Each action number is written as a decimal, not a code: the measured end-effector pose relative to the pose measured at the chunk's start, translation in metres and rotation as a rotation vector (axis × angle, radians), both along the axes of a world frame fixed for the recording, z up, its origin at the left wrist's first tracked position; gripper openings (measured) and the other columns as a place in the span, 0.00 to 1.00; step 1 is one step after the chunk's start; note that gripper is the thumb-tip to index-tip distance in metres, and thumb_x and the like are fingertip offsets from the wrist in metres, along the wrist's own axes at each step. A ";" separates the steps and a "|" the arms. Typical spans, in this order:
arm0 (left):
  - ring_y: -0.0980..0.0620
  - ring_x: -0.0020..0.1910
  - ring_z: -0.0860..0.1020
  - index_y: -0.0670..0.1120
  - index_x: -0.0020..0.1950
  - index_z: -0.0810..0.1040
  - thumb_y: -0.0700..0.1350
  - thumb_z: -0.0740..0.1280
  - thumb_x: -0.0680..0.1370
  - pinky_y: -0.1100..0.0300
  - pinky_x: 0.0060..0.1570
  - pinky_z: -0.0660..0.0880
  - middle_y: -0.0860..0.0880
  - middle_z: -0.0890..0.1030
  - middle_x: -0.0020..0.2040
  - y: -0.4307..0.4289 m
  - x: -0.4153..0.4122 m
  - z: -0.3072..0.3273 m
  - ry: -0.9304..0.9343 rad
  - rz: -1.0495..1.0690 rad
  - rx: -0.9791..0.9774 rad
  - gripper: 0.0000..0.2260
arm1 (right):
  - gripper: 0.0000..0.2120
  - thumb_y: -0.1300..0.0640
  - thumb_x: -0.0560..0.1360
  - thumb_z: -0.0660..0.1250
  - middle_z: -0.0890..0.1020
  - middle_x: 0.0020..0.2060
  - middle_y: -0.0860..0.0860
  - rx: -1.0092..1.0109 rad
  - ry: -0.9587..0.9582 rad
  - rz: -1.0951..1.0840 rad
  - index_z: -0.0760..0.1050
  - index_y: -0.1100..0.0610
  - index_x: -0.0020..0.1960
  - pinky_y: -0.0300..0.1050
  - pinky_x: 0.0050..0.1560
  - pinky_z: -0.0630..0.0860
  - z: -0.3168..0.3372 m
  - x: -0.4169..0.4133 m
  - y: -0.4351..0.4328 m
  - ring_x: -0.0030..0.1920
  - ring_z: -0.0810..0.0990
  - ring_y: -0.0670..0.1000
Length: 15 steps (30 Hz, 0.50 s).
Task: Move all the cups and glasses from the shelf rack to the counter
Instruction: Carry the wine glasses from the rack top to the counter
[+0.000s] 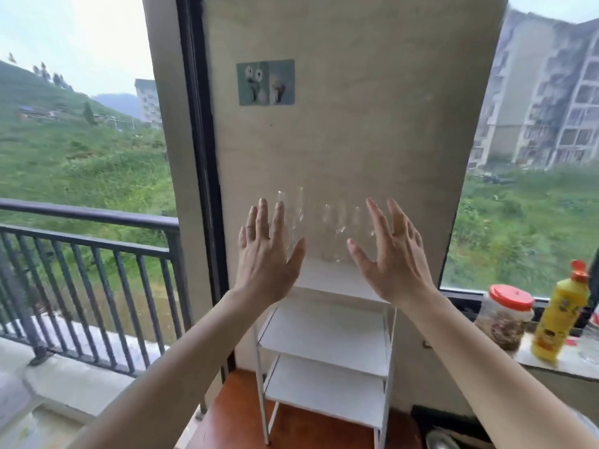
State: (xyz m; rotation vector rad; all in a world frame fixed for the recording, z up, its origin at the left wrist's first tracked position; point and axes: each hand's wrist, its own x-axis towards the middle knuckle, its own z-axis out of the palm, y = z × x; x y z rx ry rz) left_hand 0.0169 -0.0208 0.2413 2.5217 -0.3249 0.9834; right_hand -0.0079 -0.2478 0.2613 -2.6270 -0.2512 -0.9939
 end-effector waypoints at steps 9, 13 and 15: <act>0.41 0.80 0.47 0.51 0.82 0.45 0.62 0.58 0.81 0.40 0.74 0.52 0.41 0.46 0.82 -0.008 0.077 0.027 0.131 -0.033 -0.167 0.36 | 0.40 0.39 0.79 0.62 0.53 0.81 0.60 -0.027 0.139 -0.147 0.47 0.48 0.83 0.56 0.74 0.60 0.032 0.051 0.011 0.78 0.58 0.62; 0.39 0.79 0.50 0.54 0.81 0.51 0.64 0.59 0.80 0.41 0.73 0.54 0.38 0.49 0.81 -0.016 0.098 0.040 0.238 -0.016 -0.231 0.34 | 0.39 0.37 0.78 0.62 0.59 0.78 0.60 0.001 0.238 -0.220 0.50 0.49 0.82 0.57 0.71 0.64 0.037 0.066 0.008 0.76 0.62 0.63; 0.38 0.77 0.56 0.53 0.76 0.60 0.63 0.61 0.79 0.41 0.72 0.57 0.38 0.55 0.80 -0.018 0.101 0.040 0.246 -0.034 -0.262 0.29 | 0.36 0.35 0.78 0.61 0.66 0.74 0.59 0.008 0.310 -0.238 0.57 0.50 0.80 0.56 0.68 0.66 0.035 0.070 0.007 0.73 0.67 0.63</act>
